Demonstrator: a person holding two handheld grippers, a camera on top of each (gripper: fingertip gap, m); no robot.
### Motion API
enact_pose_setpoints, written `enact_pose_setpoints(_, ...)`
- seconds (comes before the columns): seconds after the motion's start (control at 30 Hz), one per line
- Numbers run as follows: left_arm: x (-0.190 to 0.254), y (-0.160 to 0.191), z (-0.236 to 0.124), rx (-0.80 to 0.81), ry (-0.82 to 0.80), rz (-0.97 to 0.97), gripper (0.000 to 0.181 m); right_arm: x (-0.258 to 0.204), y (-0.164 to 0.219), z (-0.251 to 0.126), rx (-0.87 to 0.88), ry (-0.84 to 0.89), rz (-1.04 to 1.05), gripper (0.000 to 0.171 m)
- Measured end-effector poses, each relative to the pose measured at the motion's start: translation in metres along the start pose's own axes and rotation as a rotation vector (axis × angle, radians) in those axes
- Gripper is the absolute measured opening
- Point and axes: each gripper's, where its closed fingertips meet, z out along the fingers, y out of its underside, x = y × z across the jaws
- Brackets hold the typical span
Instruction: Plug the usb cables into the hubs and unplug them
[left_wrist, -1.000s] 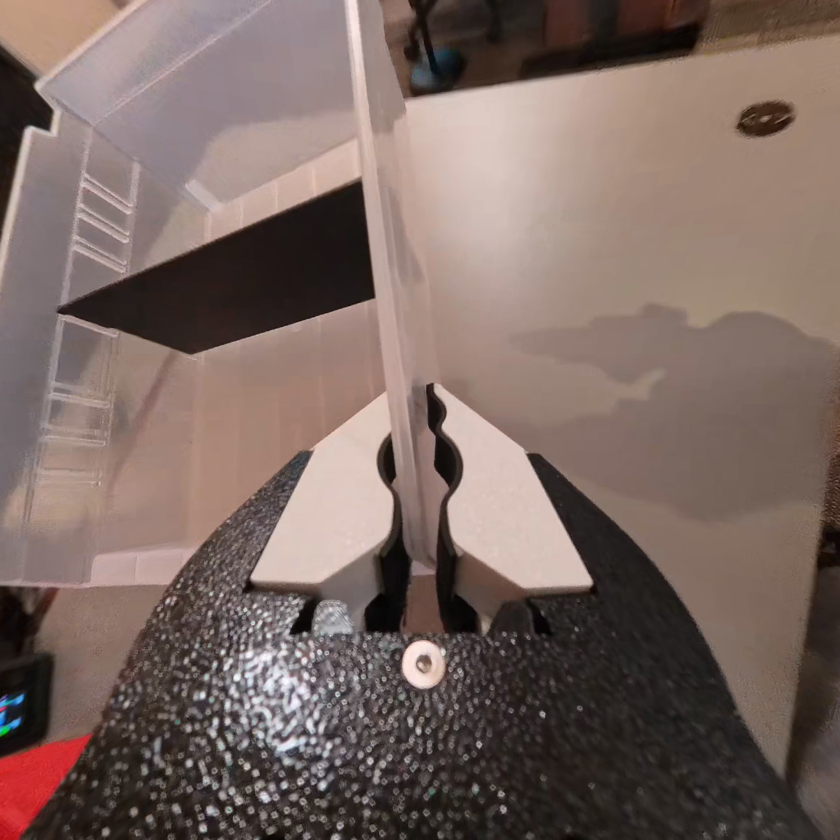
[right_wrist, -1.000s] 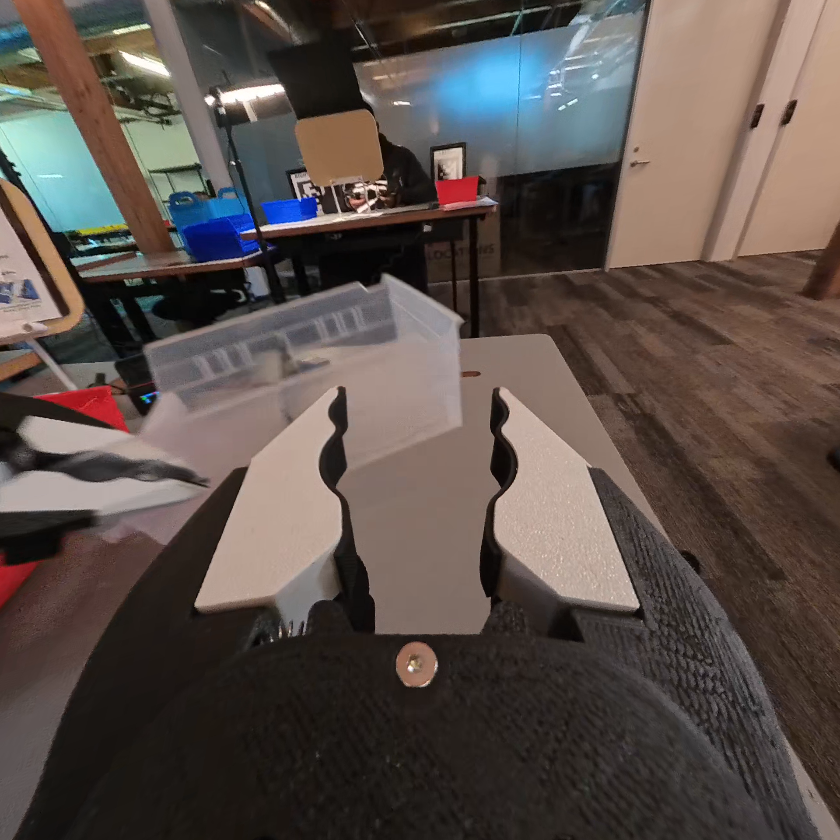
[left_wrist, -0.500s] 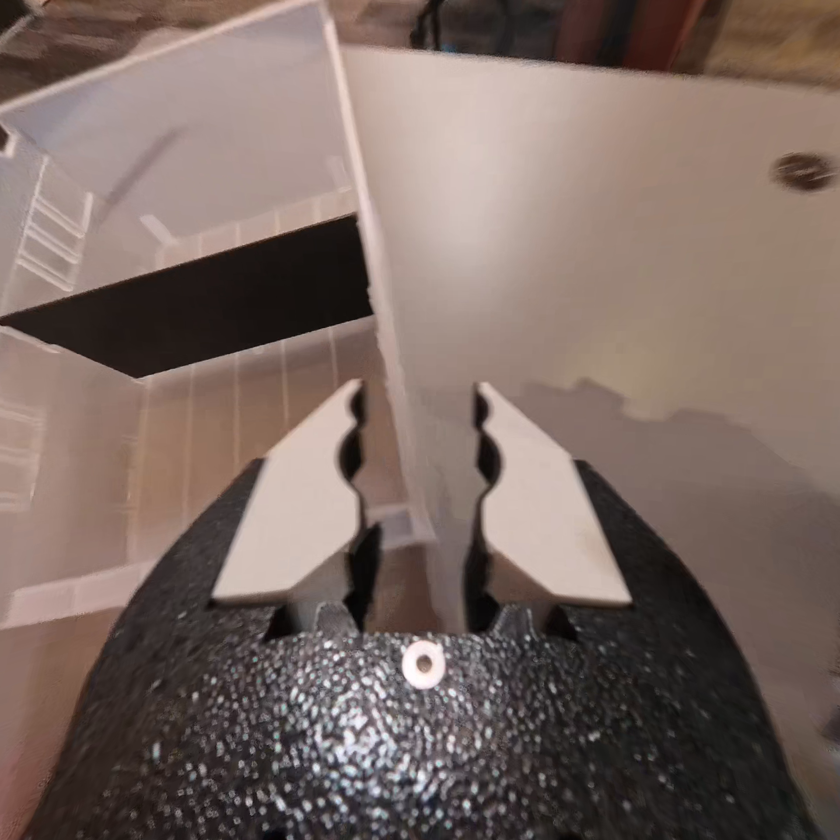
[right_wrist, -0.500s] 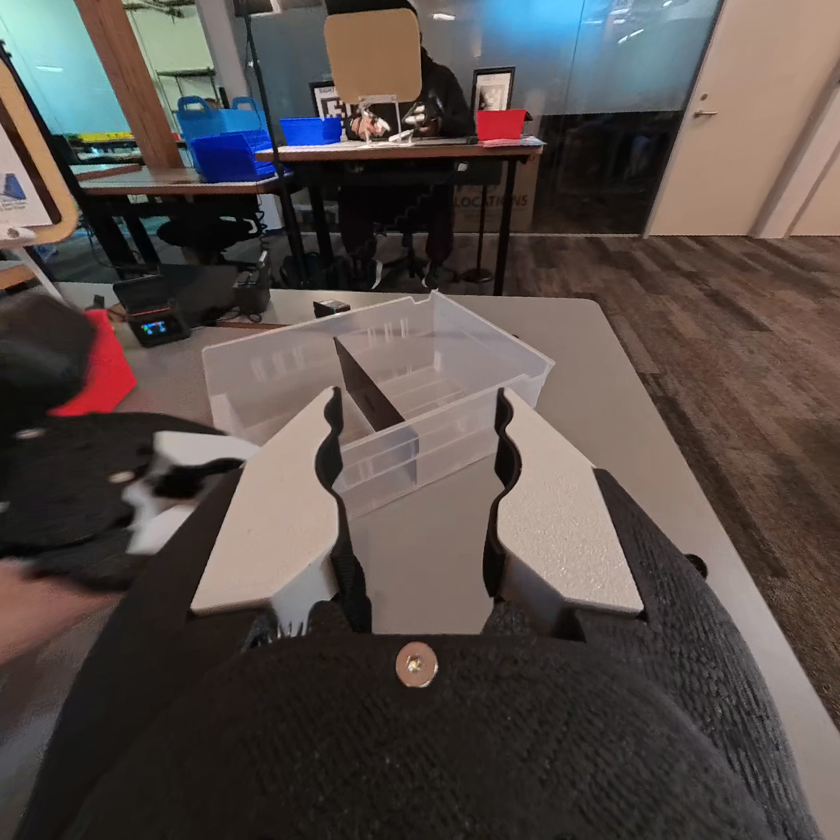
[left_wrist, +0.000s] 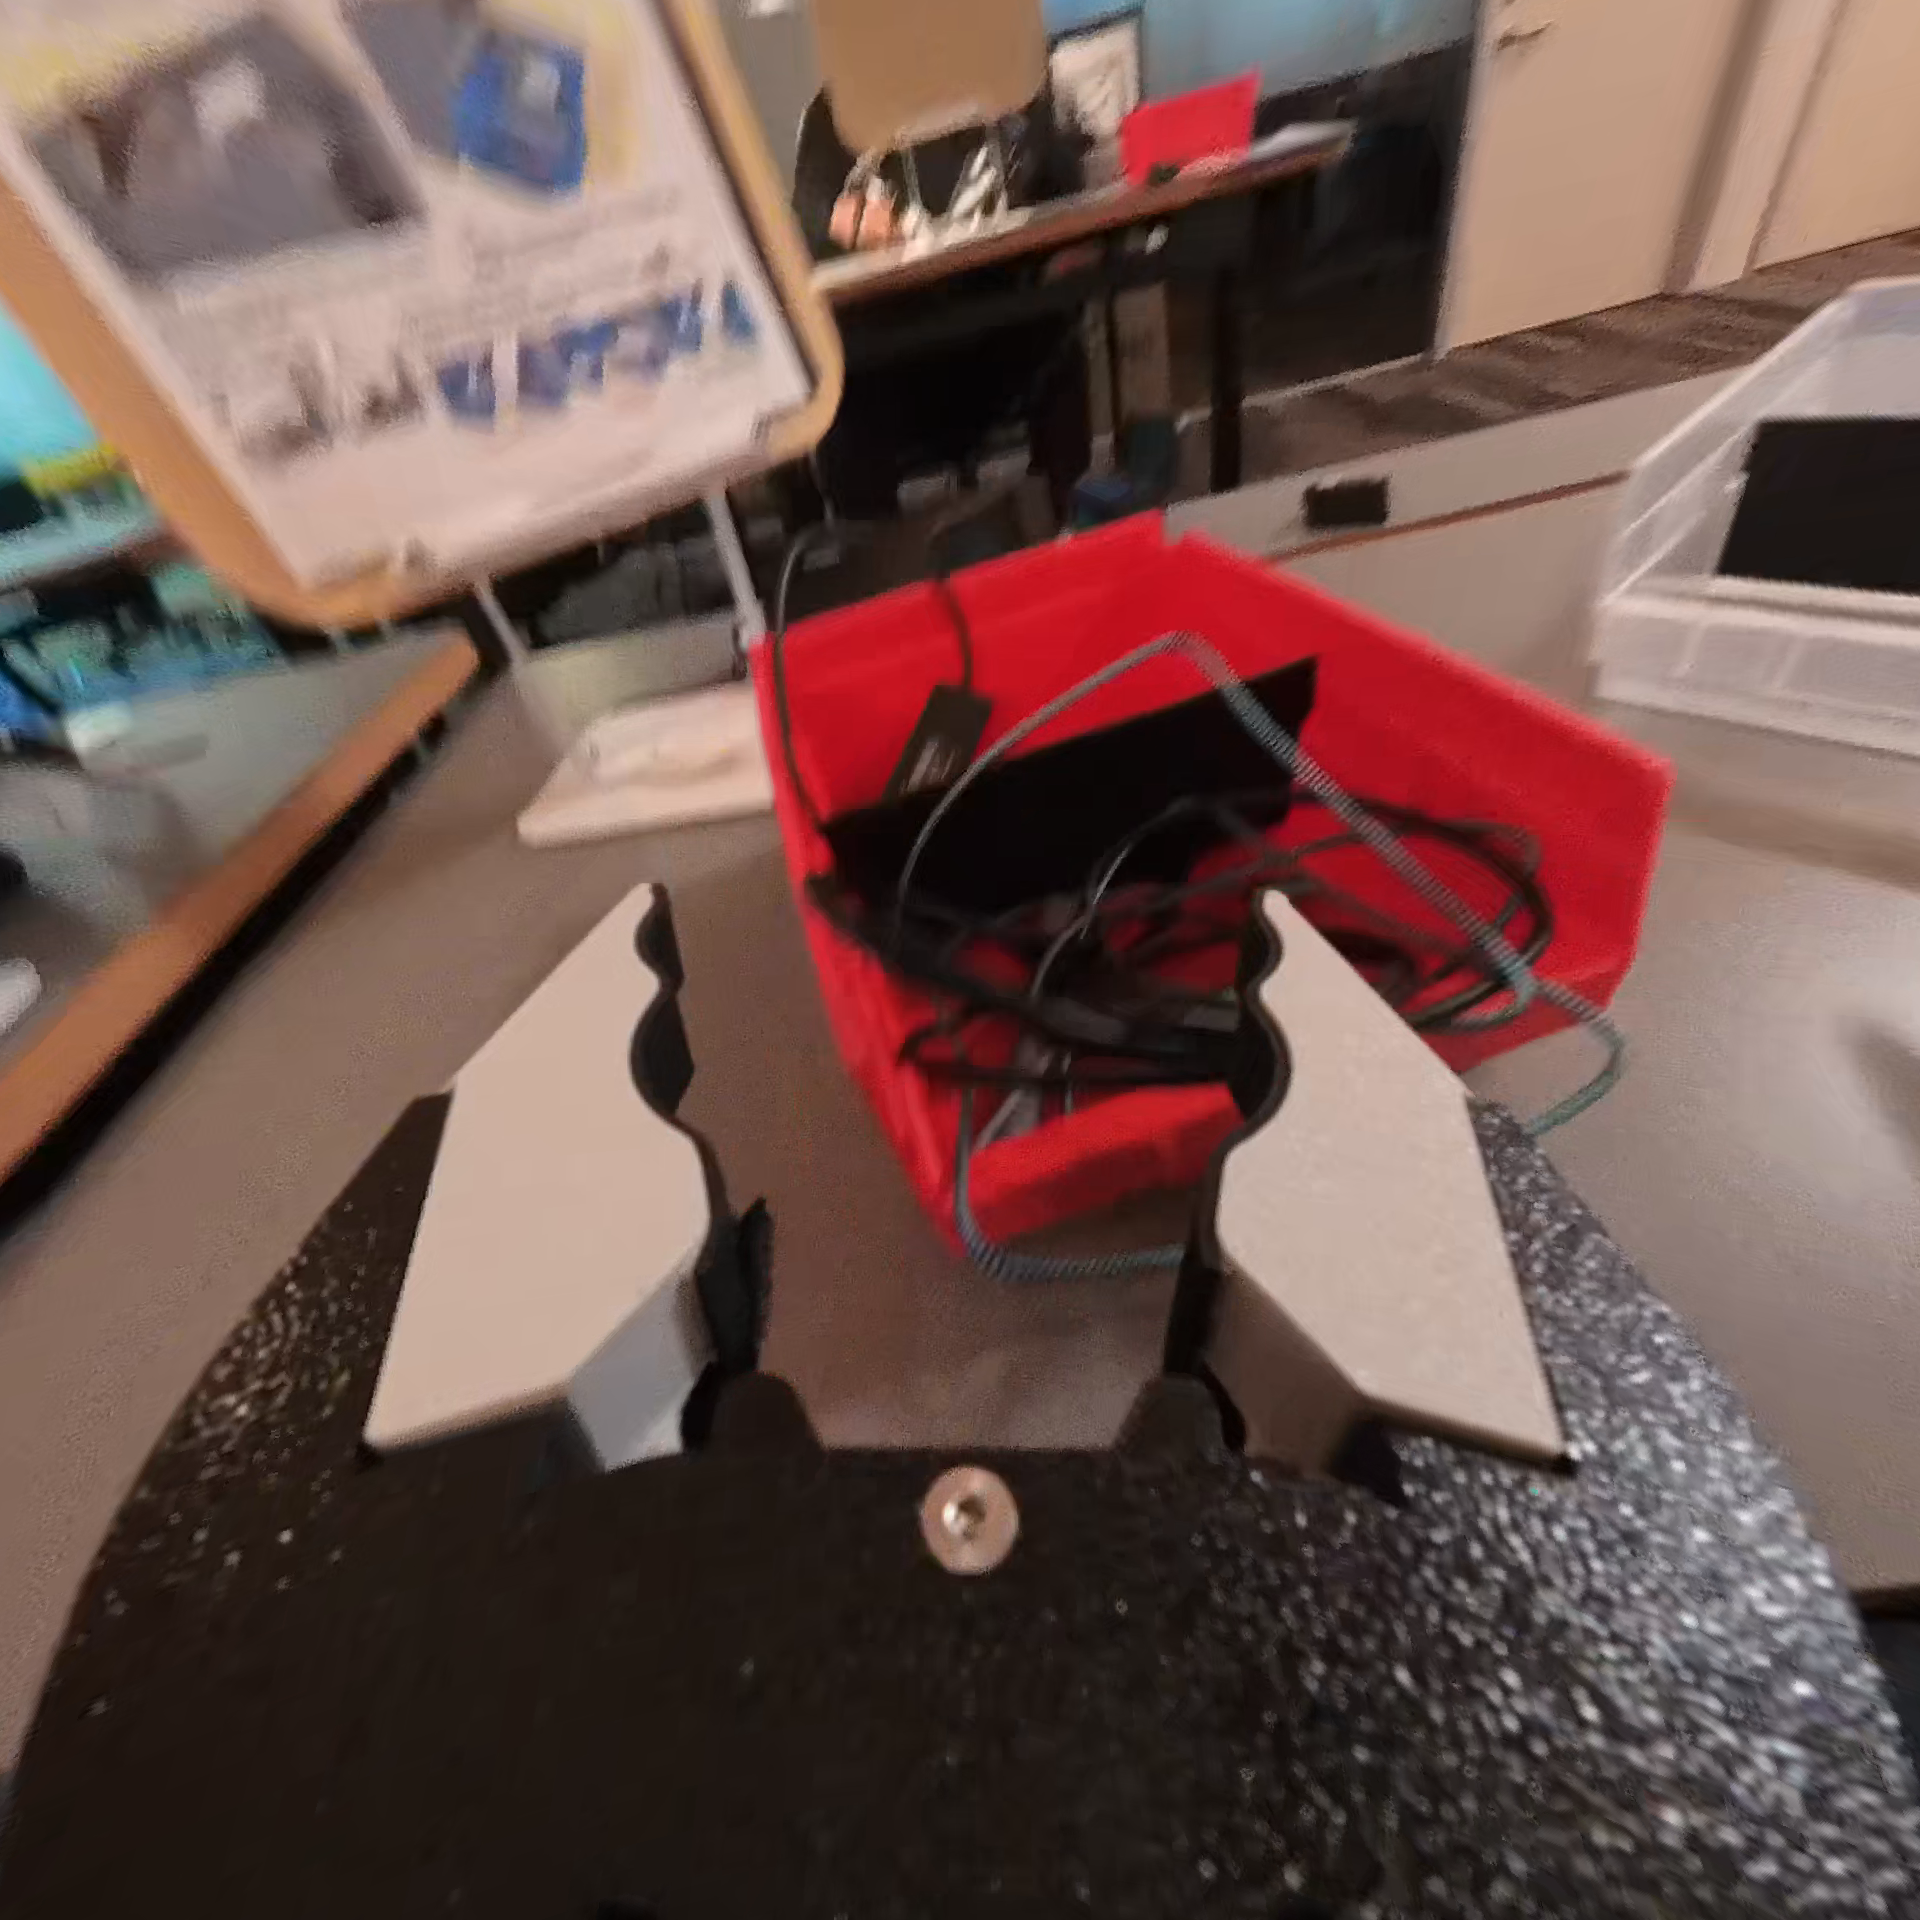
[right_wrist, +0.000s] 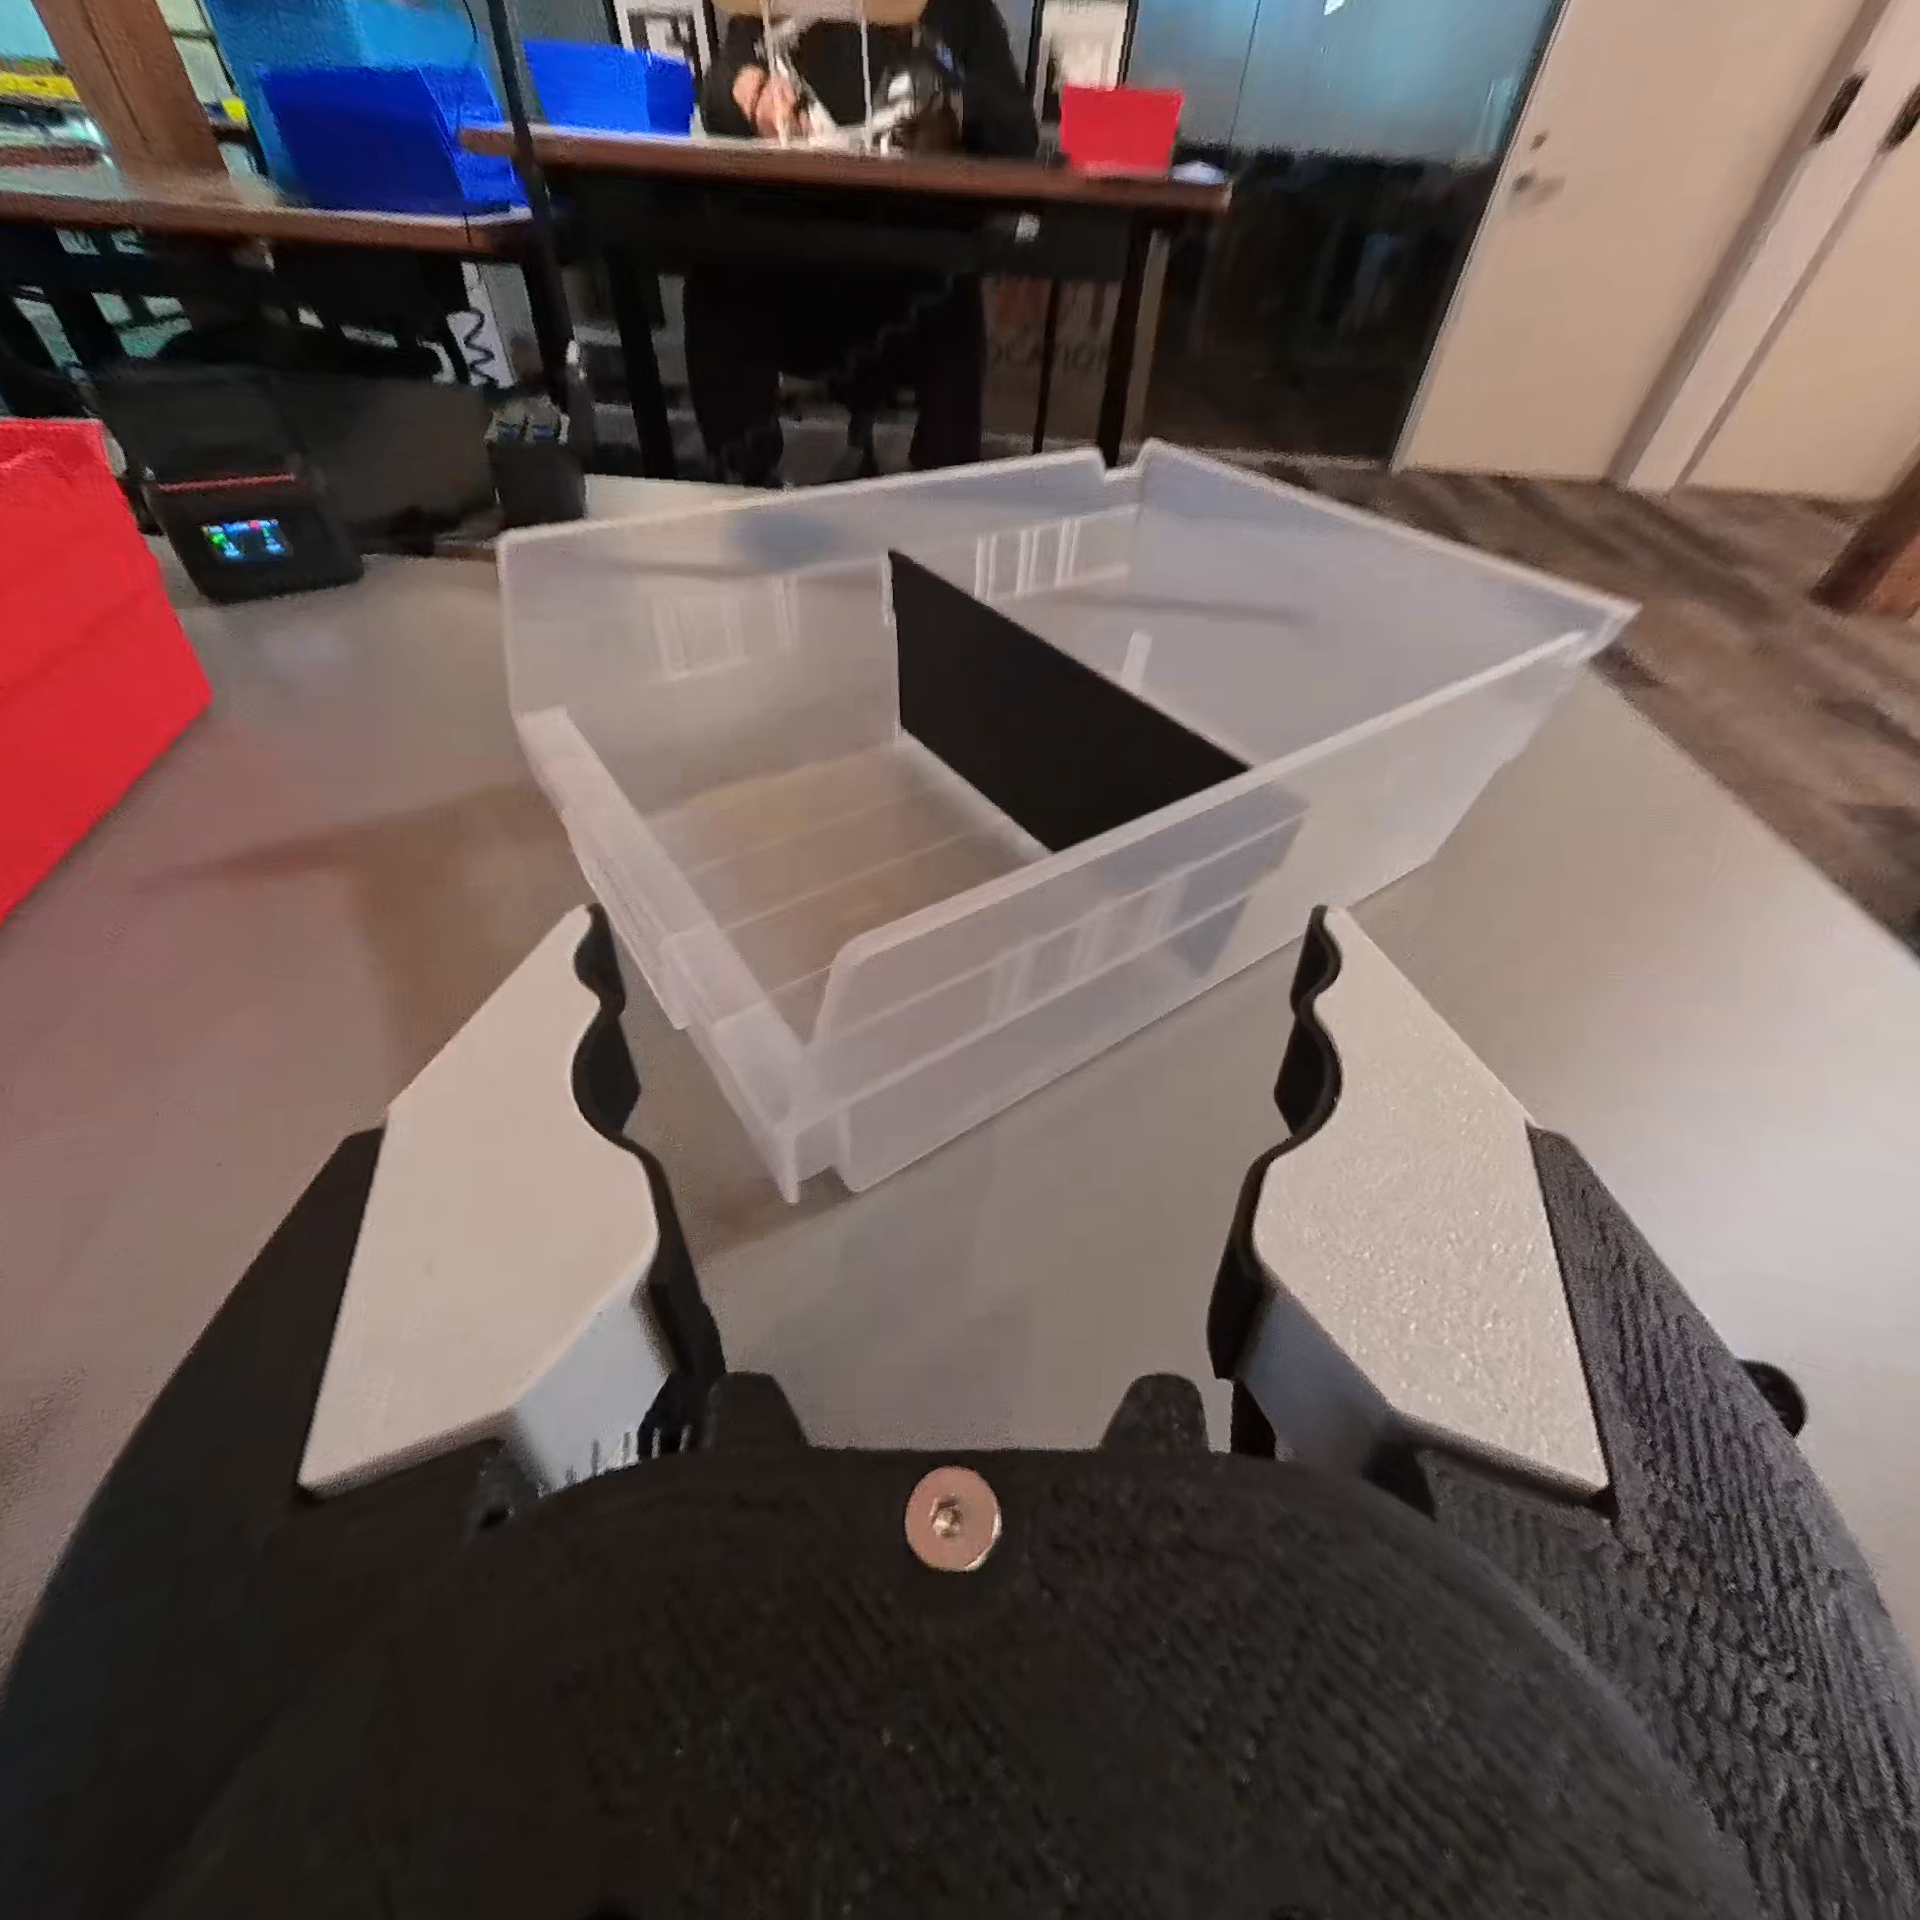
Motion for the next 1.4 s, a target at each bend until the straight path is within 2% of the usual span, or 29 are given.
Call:
enact_pose_setpoints(0.1, -0.009, 0.034, 0.011, -0.072, 0.062, -0.133, 0.100, -0.003, 0.013, 0.014, -0.077, 0.006, 0.017, 0.113)
enact_pose_setpoints(0.17, -0.012, 0.044, 0.023, -0.118, 0.062, -0.109, 0.084, 0.000, 0.024, 0.017, -0.145, -0.007, -0.023, 0.068)
enact_pose_setpoints(0.23, -0.029, 0.053, 0.030, -0.180, -0.044, 0.006, 0.082, 0.007, 0.028, 0.013, -0.151, -0.016, -0.028, 0.065)
enact_pose_setpoints(0.3, -0.034, 0.056, 0.034, -0.215, -0.047, 0.037, 0.064, 0.022, 0.031, 0.005, -0.163, -0.010, -0.032, 0.039)
enact_pose_setpoints(0.47, -0.053, 0.065, 0.044, -0.243, -0.070, 0.015, 0.034, 0.087, 0.040, -0.010, -0.224, 0.119, -0.033, 0.013)
enact_pose_setpoints(0.63, -0.082, 0.073, 0.062, -0.246, -0.090, -0.064, 0.022, 0.116, 0.053, -0.006, -0.274, 0.100, 0.022, 0.010)
enact_pose_setpoints(0.67, -0.081, 0.074, 0.065, -0.243, -0.062, -0.084, 0.014, 0.117, 0.054, -0.005, -0.277, 0.091, 0.023, 0.009)
enact_pose_setpoints(0.87, -0.088, 0.075, 0.065, -0.208, -0.055, -0.085, 0.007, 0.128, 0.056, -0.010, -0.312, 0.096, -0.060, 0.005)
enact_pose_setpoints(1.13, -0.118, 0.082, 0.047, -0.190, -0.165, -0.116, 0.006, 0.134, 0.068, -0.058, -0.400, 0.010, -0.118, 0.005)
enact_pose_setpoints(1.33, -0.125, 0.084, 0.048, -0.176, -0.177, -0.102, 0.007, 0.132, 0.076, -0.094, -0.423, -0.019, -0.148, 0.006)
enact_pose_setpoints(1.4, -0.121, 0.083, 0.044, -0.178, -0.153, -0.116, 0.009, 0.132, 0.073, -0.103, -0.415, 0.001, -0.187, 0.030)
